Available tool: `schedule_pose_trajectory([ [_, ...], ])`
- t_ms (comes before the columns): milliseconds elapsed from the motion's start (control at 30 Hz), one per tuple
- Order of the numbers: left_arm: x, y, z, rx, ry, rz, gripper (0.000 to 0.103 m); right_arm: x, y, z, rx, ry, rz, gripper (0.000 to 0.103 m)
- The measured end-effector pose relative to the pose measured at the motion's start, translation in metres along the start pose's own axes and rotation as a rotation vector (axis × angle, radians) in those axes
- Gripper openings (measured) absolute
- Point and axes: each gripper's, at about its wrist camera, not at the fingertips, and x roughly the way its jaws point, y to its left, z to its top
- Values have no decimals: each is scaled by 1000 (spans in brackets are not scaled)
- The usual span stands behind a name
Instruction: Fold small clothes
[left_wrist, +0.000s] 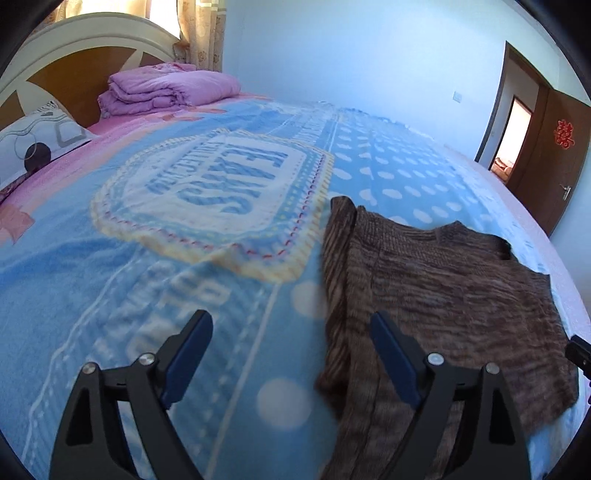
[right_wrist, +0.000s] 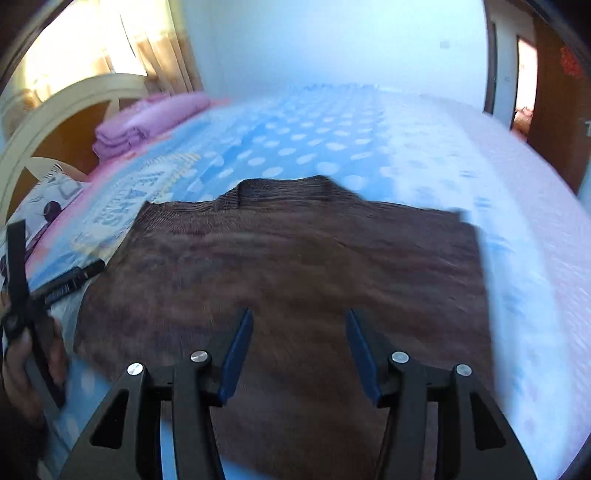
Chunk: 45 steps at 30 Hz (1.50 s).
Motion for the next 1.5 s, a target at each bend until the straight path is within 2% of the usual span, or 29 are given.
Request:
schedule_pose_trajectory([
  [67,-5,-1,-6,28,19,-13,90,-21,-21,-21,22,-11,-44,53],
  [100,-8,-4,-11,59,27,-24,90,-29,-31,-30,37,-10,-54,49],
  [133,-8,-9,-13,90,36,-31,90,-31,-43,-42,44,18,-56,39],
  [167,-7,-17,-16,135,53,-33,90,-32,-47,-48,42,44,-63,35],
  [233,-5,-30,-22,221,75,-1,91,-25,-60,-66,51,103,-83,25],
  [300,1,-40,-28,282,110,36,94,-27,-66,-75,62,107,-75,25],
  [400,1,-37,-29,271,114,74,103,-34,-58,-70,51,119,-95,25],
  [500,7,-32,-27,241,141,52,103,-44,-40,-54,-7,15,-112,25],
  [567,6,-31,-28,230,144,46,103,-39,-36,-45,-11,-16,-99,25],
  [633,3,-29,-28,224,133,46,103,-22,-41,-44,29,13,-80,25],
  [700,-2,-24,-28,209,126,54,103,3,-54,-55,90,122,-30,25],
  [733,-4,-20,-30,204,128,51,103,-2,-57,-58,96,91,-9,24],
  [833,-6,-6,-30,177,136,32,103,-9,-61,-63,128,110,24,24],
  [900,-7,0,-29,169,145,16,103,-11,-55,-65,96,110,2,24],
  [1000,-11,1,-27,190,138,17,103,-23,-34,-62,55,96,-83,26],
  [1067,-17,3,-24,211,109,28,103,-37,-12,-56,19,46,-64,29],
  [1133,-23,10,-18,220,70,60,103,-51,22,-52,-77,-6,-31,48],
  [1200,-20,21,-10,206,71,77,103,-54,57,-49,-168,-36,1,55],
  [1333,-11,41,1,167,72,103,103,-38,142,-52,-380,-52,57,55],
  [1500,-6,50,11,135,73,53,103,-16,206,-63,-547,-66,65,55],
])
